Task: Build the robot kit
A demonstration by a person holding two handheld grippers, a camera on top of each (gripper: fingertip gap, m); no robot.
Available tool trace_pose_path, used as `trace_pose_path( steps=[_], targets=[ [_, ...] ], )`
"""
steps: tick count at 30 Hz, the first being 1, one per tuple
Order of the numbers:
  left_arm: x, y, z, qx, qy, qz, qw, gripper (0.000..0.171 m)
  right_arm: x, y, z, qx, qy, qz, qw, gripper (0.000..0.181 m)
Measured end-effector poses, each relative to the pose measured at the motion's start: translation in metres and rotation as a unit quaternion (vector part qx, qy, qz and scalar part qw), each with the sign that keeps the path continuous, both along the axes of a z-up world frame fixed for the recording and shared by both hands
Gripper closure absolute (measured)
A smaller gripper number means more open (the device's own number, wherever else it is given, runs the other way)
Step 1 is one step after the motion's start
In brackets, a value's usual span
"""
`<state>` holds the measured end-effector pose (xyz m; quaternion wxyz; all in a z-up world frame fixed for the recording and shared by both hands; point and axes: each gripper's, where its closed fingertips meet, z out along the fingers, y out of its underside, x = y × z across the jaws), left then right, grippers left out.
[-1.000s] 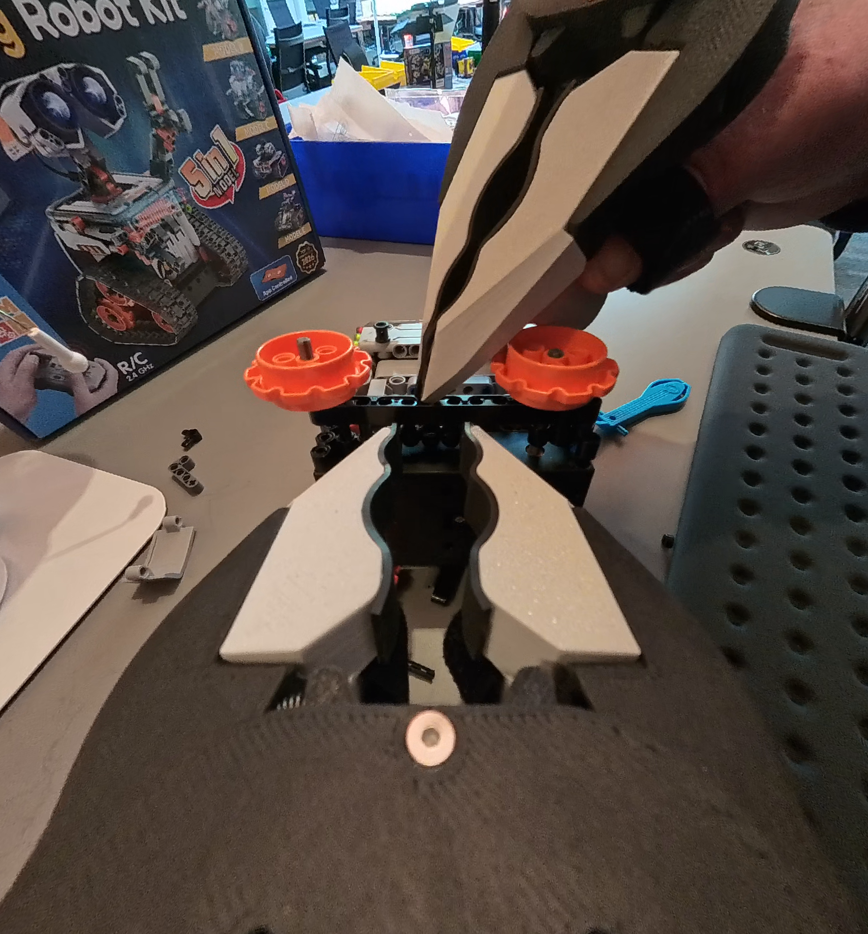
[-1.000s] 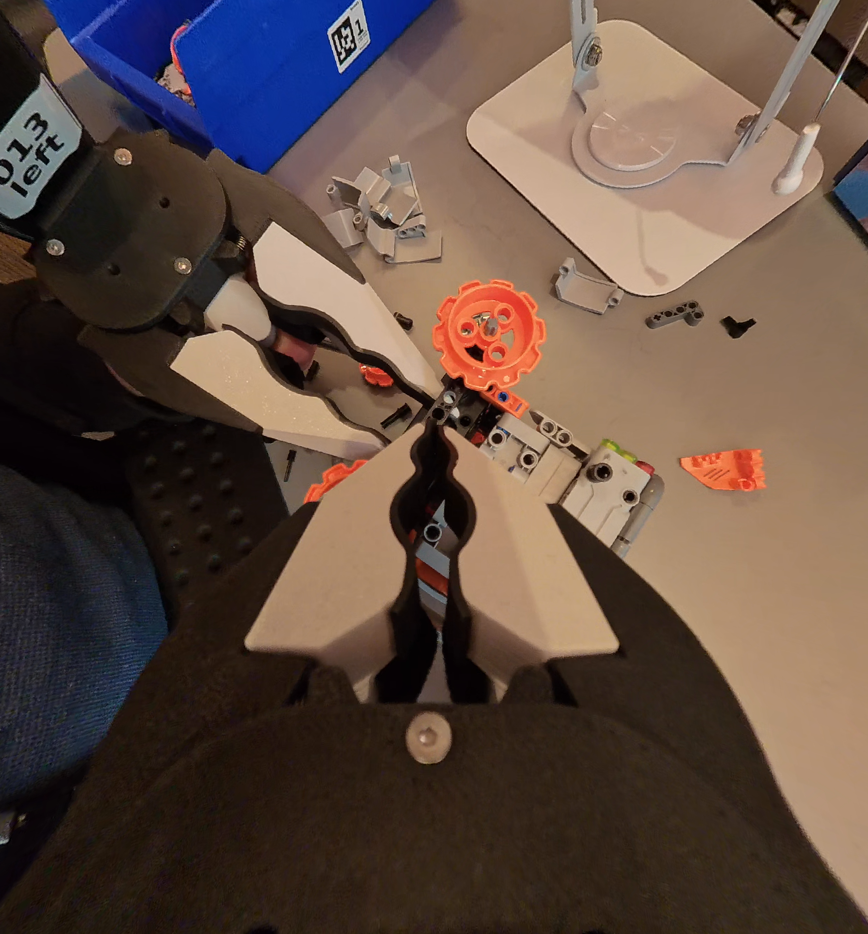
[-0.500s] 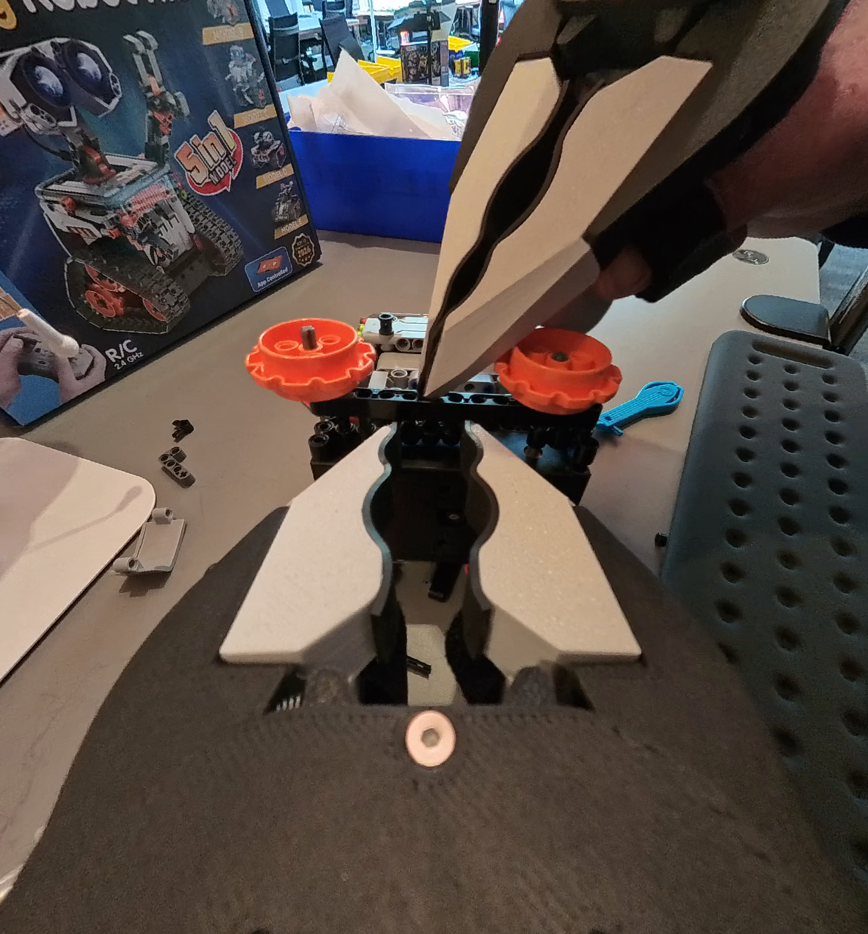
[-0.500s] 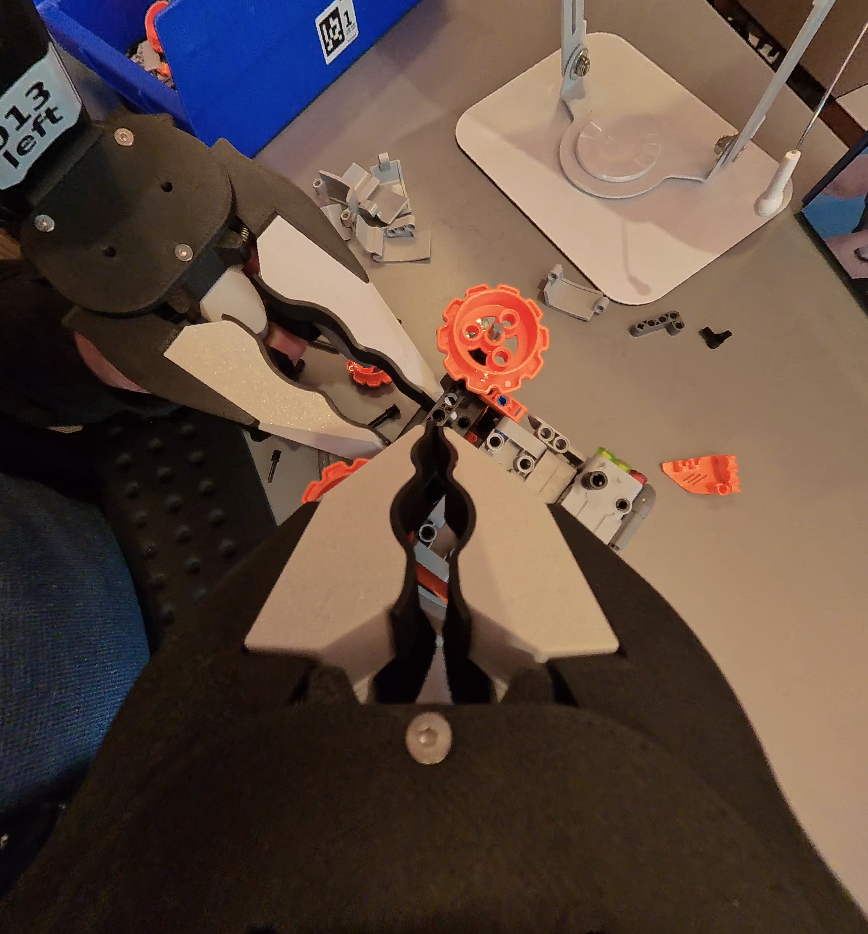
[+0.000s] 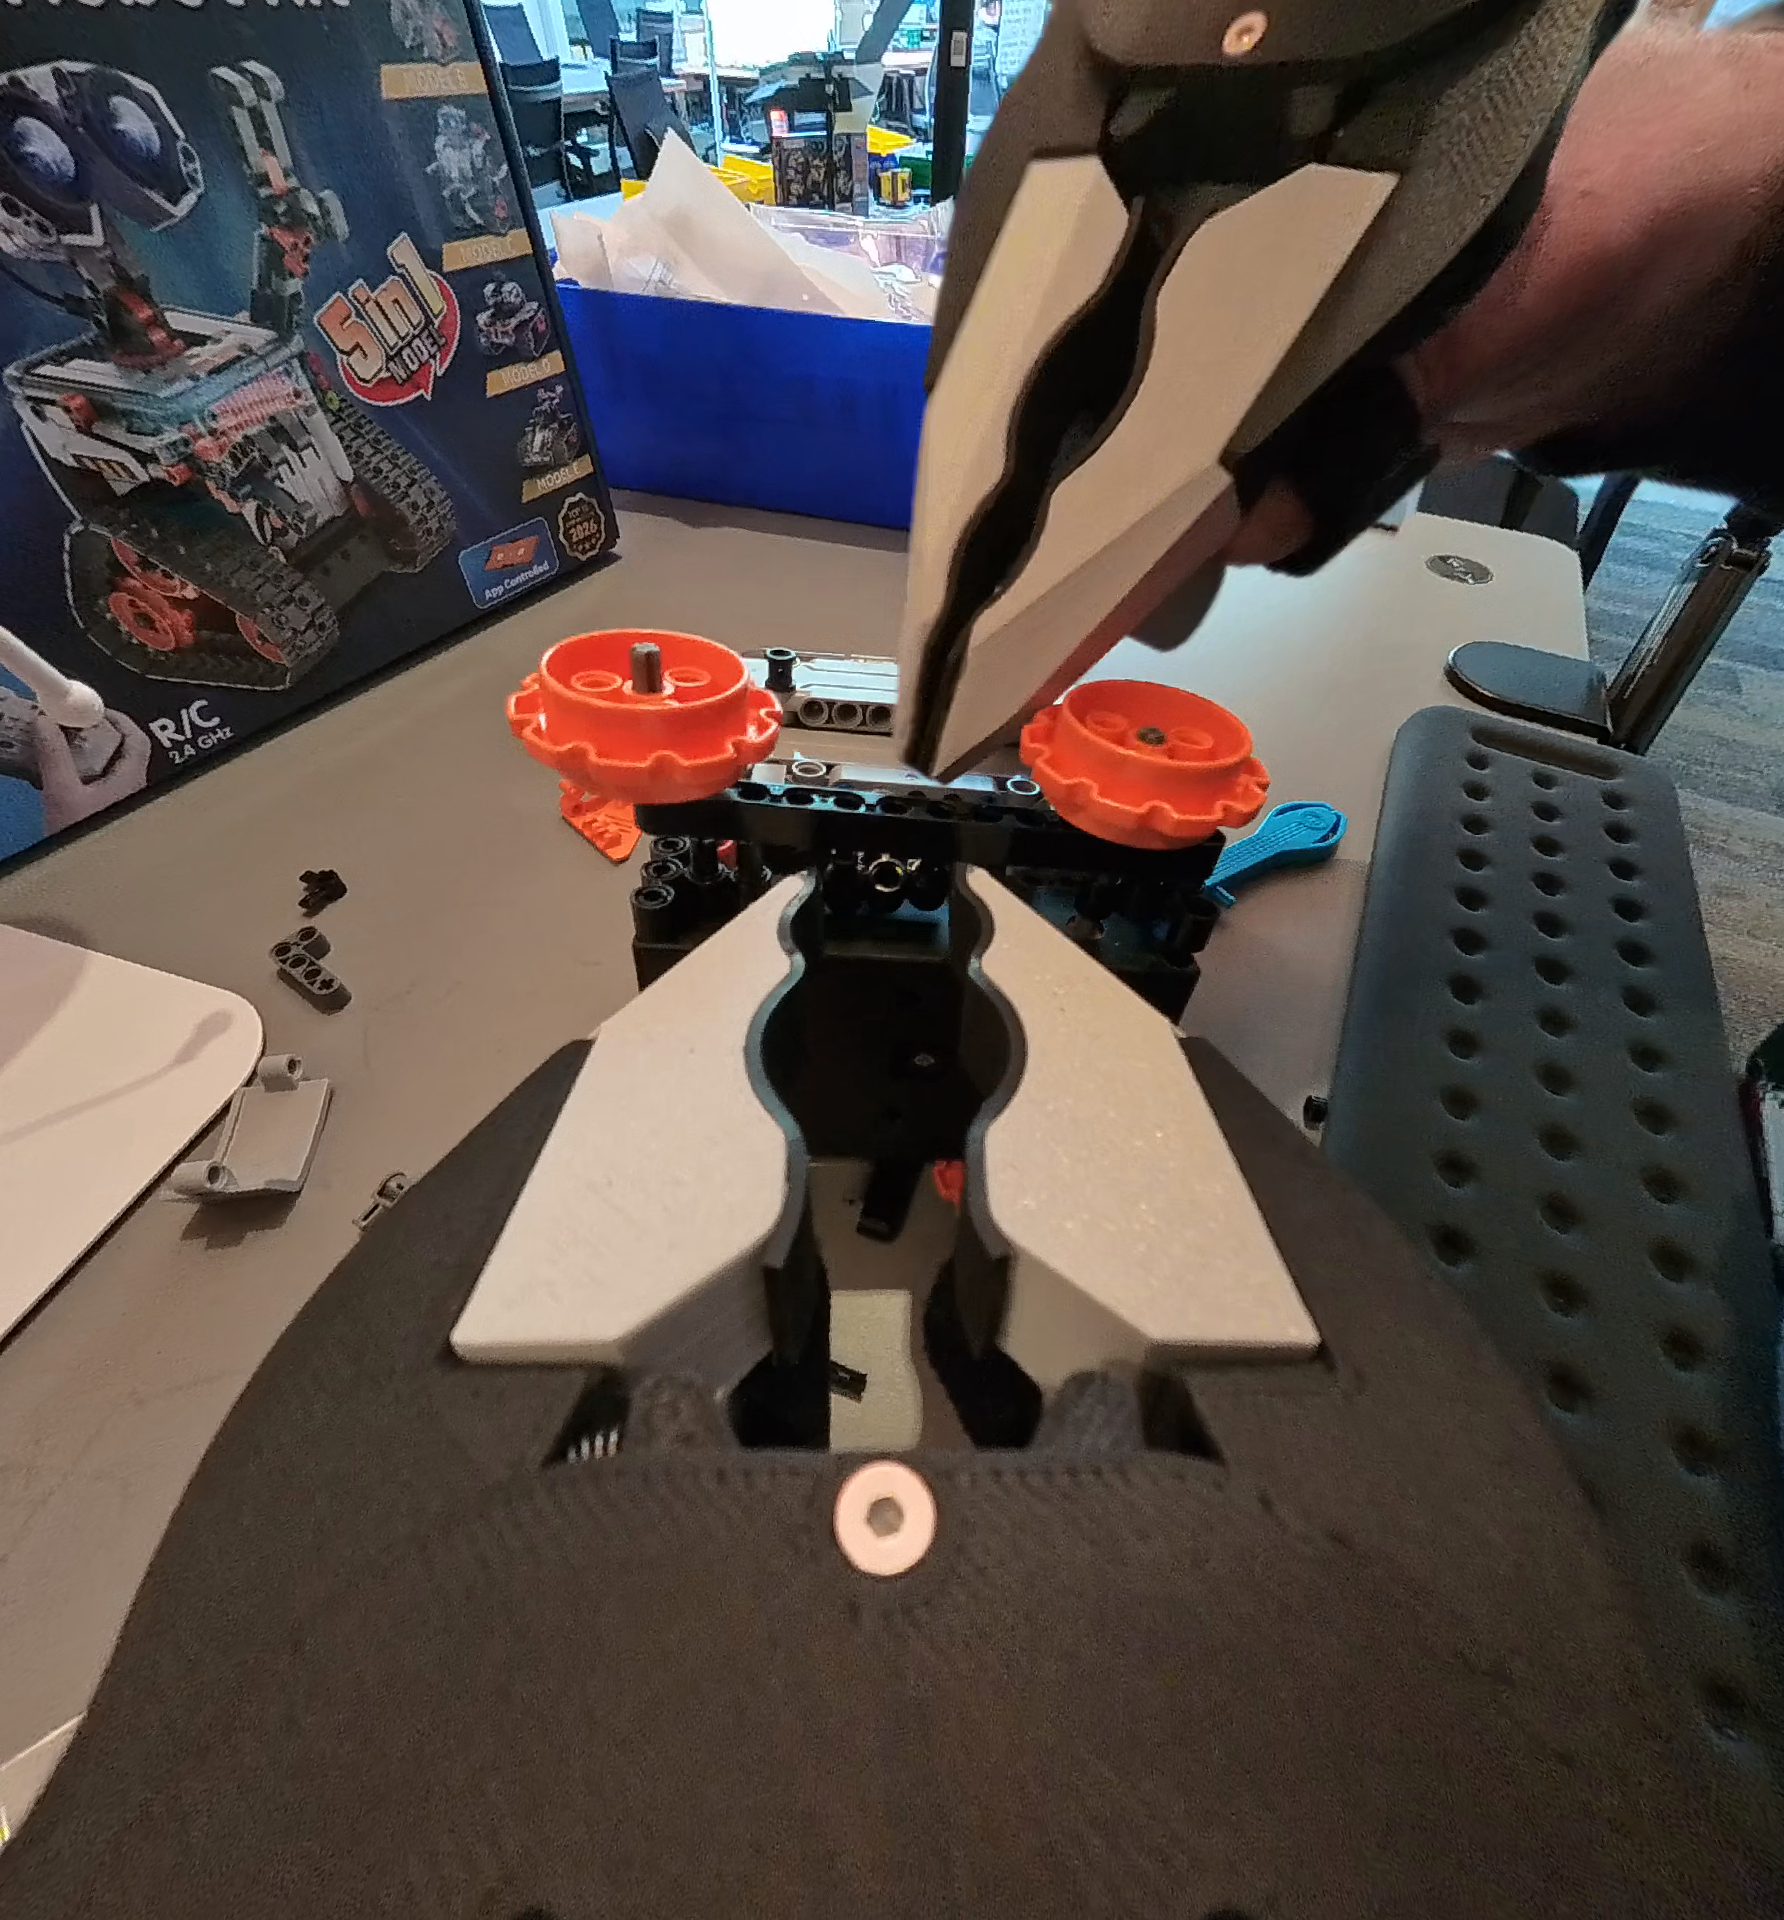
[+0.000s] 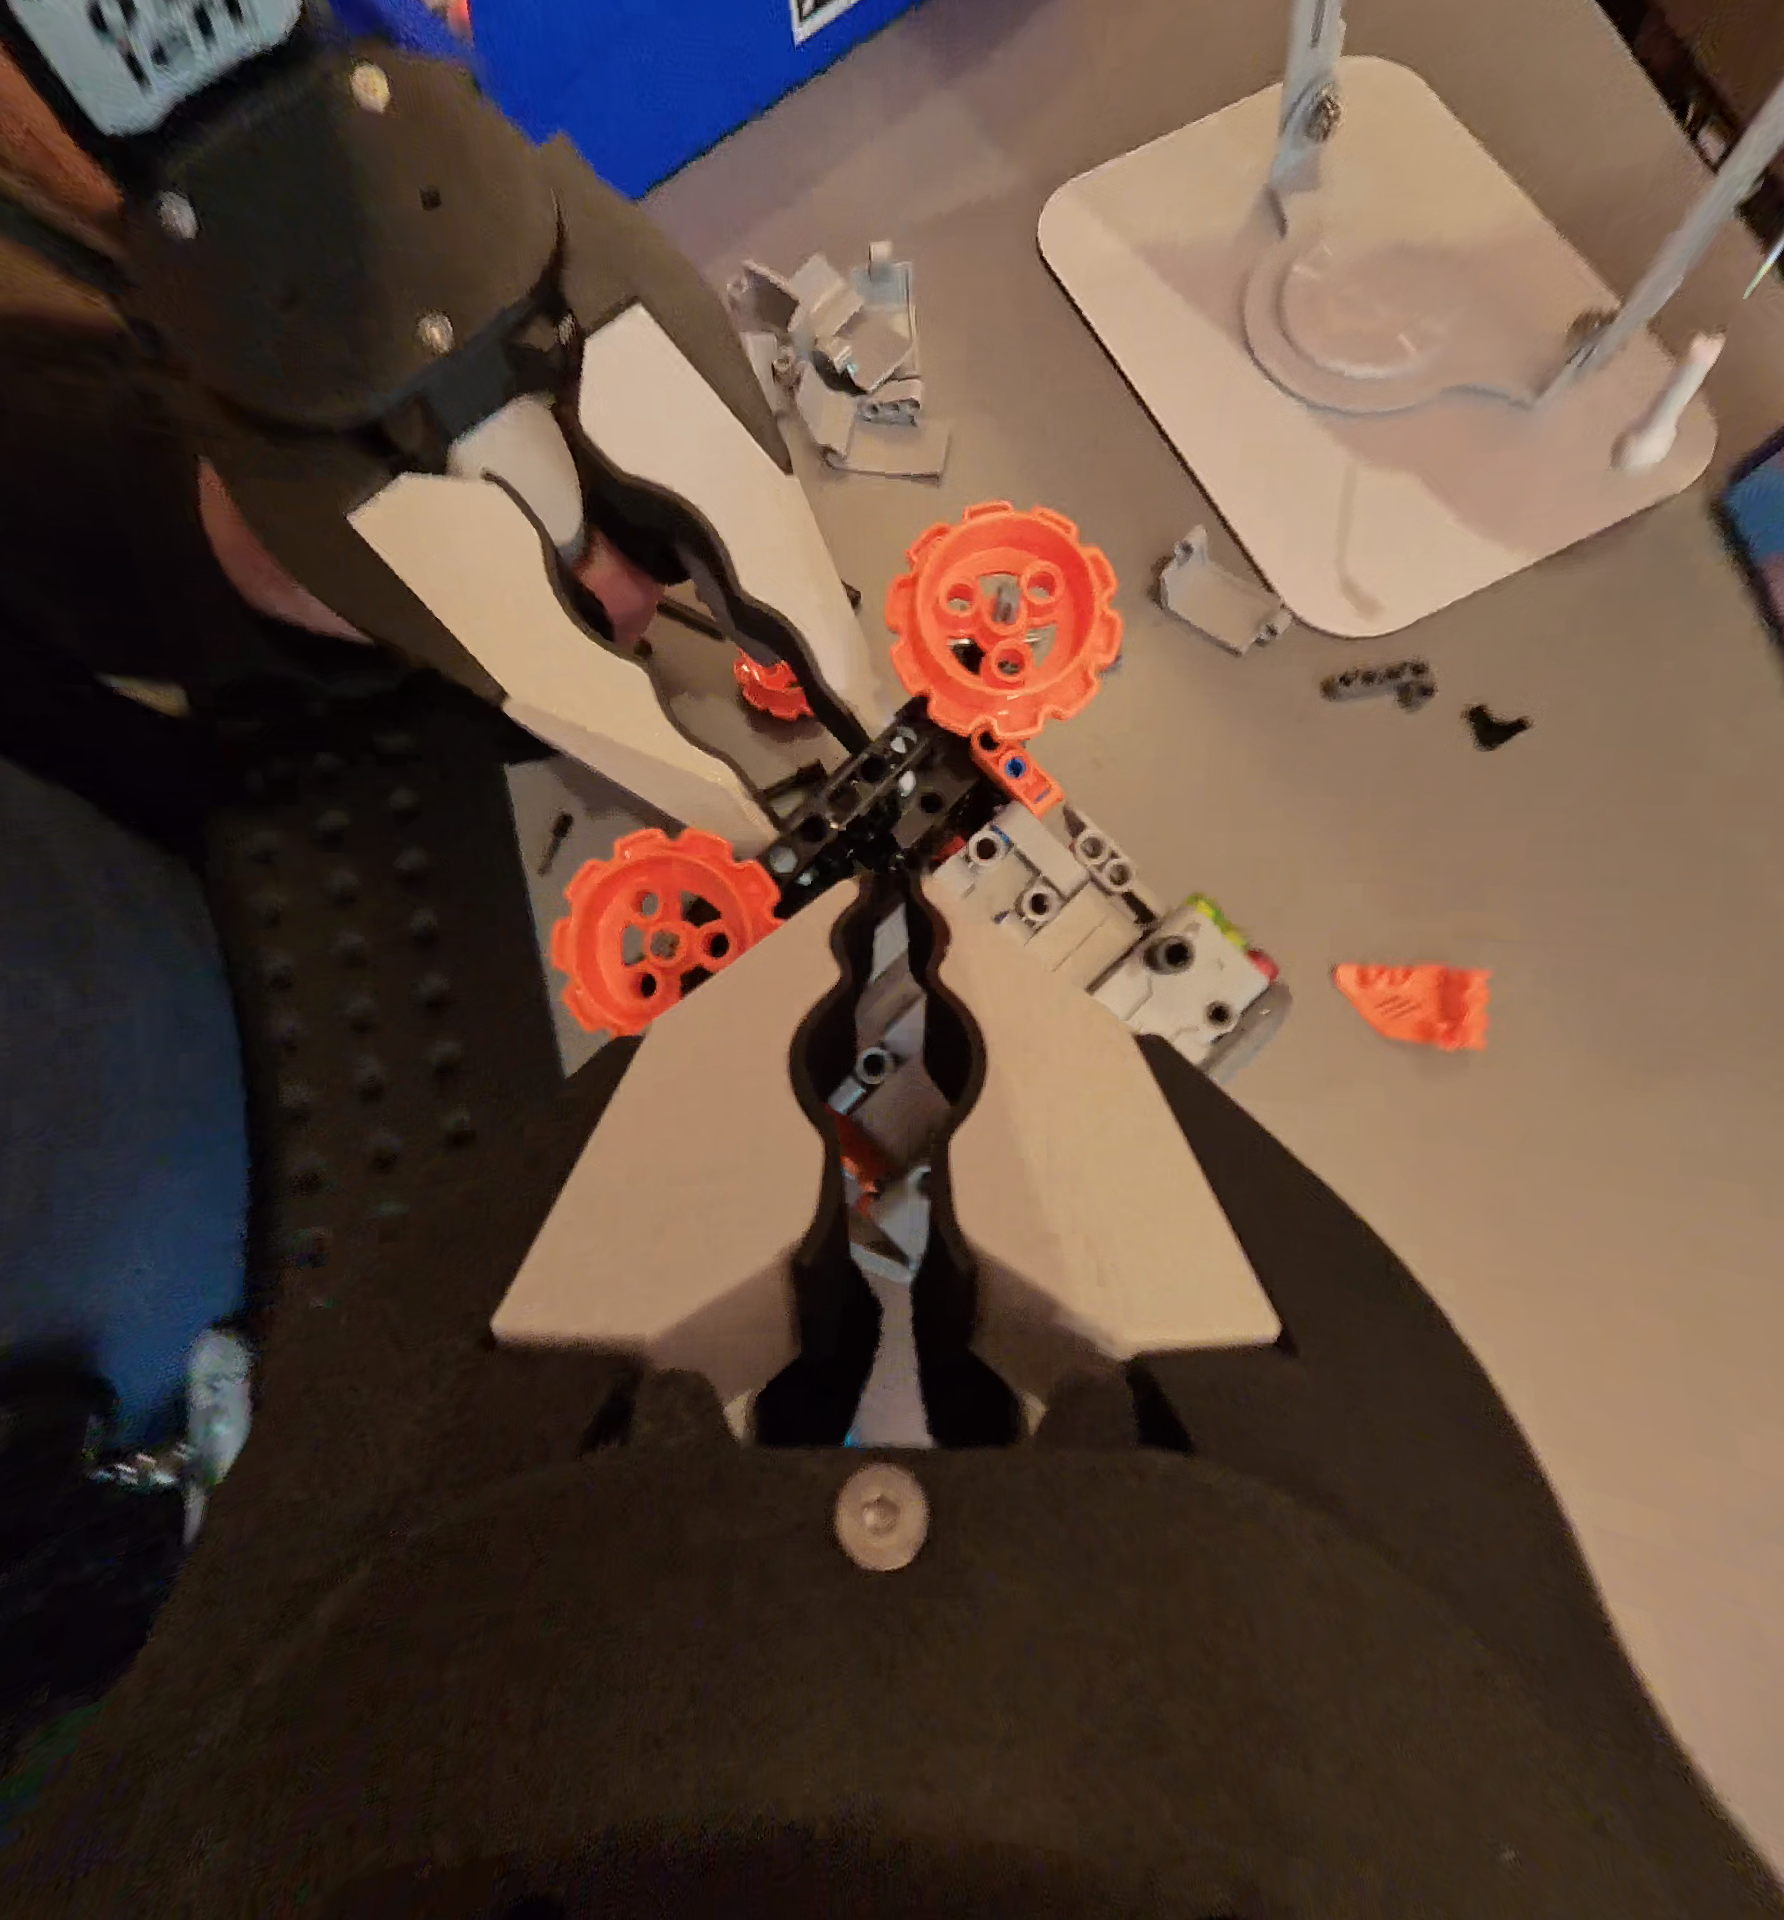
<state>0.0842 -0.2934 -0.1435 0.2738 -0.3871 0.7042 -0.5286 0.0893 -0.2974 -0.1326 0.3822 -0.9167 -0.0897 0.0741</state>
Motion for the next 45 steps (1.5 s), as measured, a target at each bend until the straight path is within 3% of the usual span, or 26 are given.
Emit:
trace_pose_path(
  steps=[6, 12, 16, 22, 32, 37, 45],
  targets=[
    [0.000, 0.000, 0.000, 0.002, -0.005, -0.004, 1.000, 0.149, 0.000, 0.005, -0.005, -0.003, -0.086, 0.145, 0.986, 0.172],
    [-0.001, 0.000, 0.000, 0.001, -0.005, -0.011, 1.000, 0.149, -0.003, 0.007, -0.011, -0.014, -0.097, 0.236, 0.967, 0.176],
    [-0.004, 0.000, 0.001, 0.005, -0.013, -0.014, 1.000, 0.148, -0.006, 0.006, -0.011, 0.002, -0.063, 0.250, 0.966, 0.177],
    [-0.007, -0.004, -0.002, 0.008, -0.011, -0.019, 1.000, 0.134, -0.008, 0.003, -0.011, 0.046, 0.006, 0.244, 0.969, 0.177],
    [-0.006, -0.005, -0.004, 0.011, -0.011, -0.014, 1.000, 0.147, -0.009, 0.002, -0.006, 0.083, 0.044, 0.237, 0.967, 0.177],
    [-0.007, -0.007, -0.004, 0.027, -0.014, -0.011, 0.999, 0.150, -0.010, 0.000, -0.007, 0.083, 0.033, 0.237, 0.967, 0.176],
    [-0.007, -0.012, -0.001, 0.048, -0.021, -0.023, 0.998, 0.151, -0.013, -0.004, -0.010, 0.035, -0.068, 0.285, 0.956, 0.171]
  ],
)
